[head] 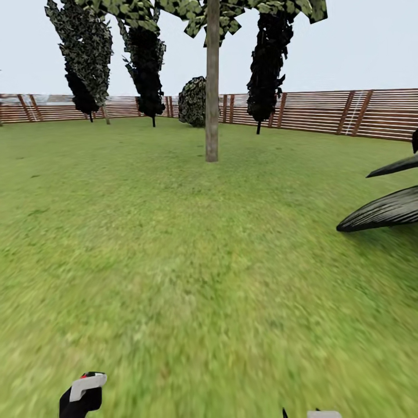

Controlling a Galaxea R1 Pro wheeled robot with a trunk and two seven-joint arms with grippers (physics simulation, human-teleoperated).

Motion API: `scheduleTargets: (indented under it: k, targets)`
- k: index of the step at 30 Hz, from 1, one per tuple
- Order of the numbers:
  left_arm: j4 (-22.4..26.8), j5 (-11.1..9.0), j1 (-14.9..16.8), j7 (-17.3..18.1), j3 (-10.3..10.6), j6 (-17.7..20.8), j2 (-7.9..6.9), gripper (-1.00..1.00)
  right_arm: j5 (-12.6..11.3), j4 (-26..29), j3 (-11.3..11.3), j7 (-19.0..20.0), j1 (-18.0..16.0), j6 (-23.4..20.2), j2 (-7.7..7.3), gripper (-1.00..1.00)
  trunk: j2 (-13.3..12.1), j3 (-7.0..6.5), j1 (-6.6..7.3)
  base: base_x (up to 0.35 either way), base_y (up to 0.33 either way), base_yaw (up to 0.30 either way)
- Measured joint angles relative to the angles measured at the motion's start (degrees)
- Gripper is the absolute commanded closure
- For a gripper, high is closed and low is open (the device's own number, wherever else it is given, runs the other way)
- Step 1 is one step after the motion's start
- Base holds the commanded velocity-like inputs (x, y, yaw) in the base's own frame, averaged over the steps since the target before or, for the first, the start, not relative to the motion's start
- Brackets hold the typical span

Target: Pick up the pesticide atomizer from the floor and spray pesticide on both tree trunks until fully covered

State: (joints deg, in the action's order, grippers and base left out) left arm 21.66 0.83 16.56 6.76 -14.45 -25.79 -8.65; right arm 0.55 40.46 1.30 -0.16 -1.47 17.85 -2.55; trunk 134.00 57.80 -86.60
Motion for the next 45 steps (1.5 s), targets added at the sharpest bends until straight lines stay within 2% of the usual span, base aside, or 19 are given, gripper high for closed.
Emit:
scheduleTargets:
  k: [35,45]
  targets:
    - [0.0,0.0,0.0,0.0,0.0,0.0,0.00,1.00,0.0,-0.1,0.1,0.1,0.0,0.0,0.00,-1.00,0.0,0.01,0.00,0.337,0.000,0.000]
    - [0.0,0.0,0.0,0.0,0.0,0.0,0.00,1.00,0.0,-0.1,0.1,0.0,0.0,0.0,0.00,-1.00,0.0,0.76,0.00,0.337,0.000,0.000]
